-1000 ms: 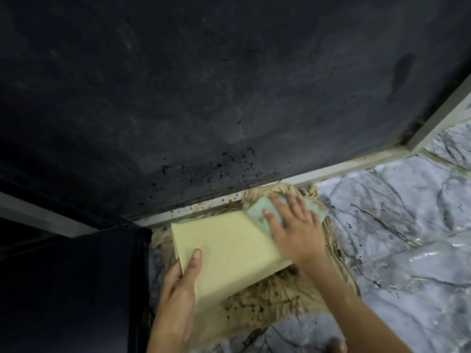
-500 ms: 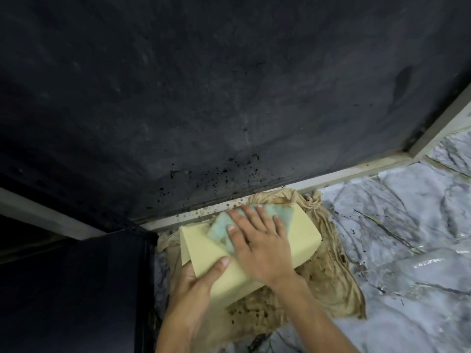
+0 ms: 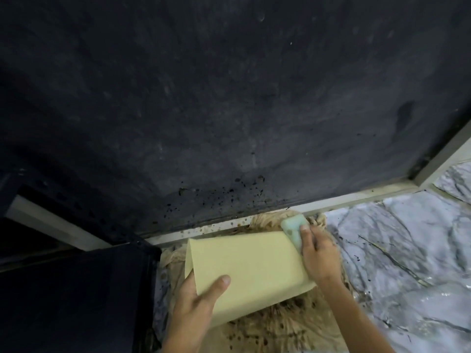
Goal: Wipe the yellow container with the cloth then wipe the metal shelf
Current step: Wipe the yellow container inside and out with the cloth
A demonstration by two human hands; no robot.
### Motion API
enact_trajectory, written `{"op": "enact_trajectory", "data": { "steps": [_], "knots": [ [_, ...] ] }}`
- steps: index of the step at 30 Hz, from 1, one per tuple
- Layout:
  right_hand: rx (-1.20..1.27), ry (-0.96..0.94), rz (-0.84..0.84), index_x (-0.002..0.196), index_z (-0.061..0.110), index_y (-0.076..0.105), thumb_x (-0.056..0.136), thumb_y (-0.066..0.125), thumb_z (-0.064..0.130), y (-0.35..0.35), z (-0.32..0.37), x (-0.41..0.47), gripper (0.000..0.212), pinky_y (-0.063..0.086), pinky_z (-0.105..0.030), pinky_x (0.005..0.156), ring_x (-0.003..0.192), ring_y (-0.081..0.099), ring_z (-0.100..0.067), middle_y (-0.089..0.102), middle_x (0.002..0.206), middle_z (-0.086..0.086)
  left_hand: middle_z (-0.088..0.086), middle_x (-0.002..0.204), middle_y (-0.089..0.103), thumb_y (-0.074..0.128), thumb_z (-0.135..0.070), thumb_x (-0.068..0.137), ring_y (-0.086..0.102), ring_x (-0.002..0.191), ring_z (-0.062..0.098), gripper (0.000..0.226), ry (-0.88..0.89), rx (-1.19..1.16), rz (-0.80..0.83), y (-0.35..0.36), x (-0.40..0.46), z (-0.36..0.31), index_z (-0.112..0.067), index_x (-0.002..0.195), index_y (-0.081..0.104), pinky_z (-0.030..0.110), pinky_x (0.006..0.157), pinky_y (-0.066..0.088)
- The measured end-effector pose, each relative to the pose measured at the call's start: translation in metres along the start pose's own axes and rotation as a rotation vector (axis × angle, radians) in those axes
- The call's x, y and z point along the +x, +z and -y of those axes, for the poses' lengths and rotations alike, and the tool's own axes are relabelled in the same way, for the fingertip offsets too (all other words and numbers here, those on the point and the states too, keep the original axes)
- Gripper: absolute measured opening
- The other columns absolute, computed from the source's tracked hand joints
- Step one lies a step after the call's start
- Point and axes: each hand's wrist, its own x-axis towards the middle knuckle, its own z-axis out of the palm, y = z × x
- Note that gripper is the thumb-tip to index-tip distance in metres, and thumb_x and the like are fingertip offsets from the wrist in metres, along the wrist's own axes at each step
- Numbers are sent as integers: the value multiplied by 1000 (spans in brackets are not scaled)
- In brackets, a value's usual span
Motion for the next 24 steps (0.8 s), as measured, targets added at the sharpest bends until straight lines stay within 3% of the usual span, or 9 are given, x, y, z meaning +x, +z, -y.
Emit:
{"op": "enact_trajectory", "data": {
  "steps": [3,7,11,15,17,20,22,24],
  "knots": [
    [-48,-201,-3,139,25,57,101,43,46,17,5,-40,45,36,-45,113,139,43,-24,56,143,-3,-5,109,86,87,-20,79,76,115,19,37,15,29,15,-3,2,-4,-22,114,76,32,95,54],
    [-52,-514,142,139,29,55,102,34,47,59,41,-61,46,35,-35,115,137,45,-10,57,142,6,-11,105,86,76,-8,89,78,99,-1,32,41,104,123,4,-3,-10,-22,119,75,11,77,57],
    [-171,-659,309,144,31,49,103,33,47,63,55,-49,46,19,-32,121,143,35,-7,52,148,9,-3,119,83,77,-10,86,75,117,12,46,73,59,120,5,-2,-10,-19,130,71,35,101,54],
    [-269,-500,165,143,31,49,102,36,51,38,15,-29,47,15,-31,119,145,33,-11,49,149,10,6,116,84,84,-8,79,76,116,26,44,23,-8,38,0,1,0,-12,122,75,48,108,52],
    [-366,-358,122,140,30,51,102,33,54,20,-11,-14,48,24,-36,115,141,38,-16,51,147,5,3,116,84,81,-9,83,75,116,24,38,-10,-6,20,-2,-1,3,-15,120,75,47,109,51],
    [-222,-146,124,121,30,56,99,31,60,3,-35,9,45,45,-39,89,111,57,-20,63,121,1,1,114,84,86,-12,80,76,114,22,41,-31,15,33,-3,-4,2,-17,119,75,43,105,52],
    [-115,-116,66,107,25,59,99,35,56,1,-43,22,41,44,-36,75,93,62,-23,66,97,1,1,111,85,86,-16,75,78,110,21,42,-38,24,38,-1,-7,-2,-17,116,76,38,97,54],
    [-87,-50,6,101,14,62,102,40,45,-3,-47,34,37,38,-35,70,86,61,-29,61,85,-3,2,107,86,86,-9,78,79,106,23,36,-43,47,42,0,-12,-4,-15,113,76,32,88,57]
  ]
}}
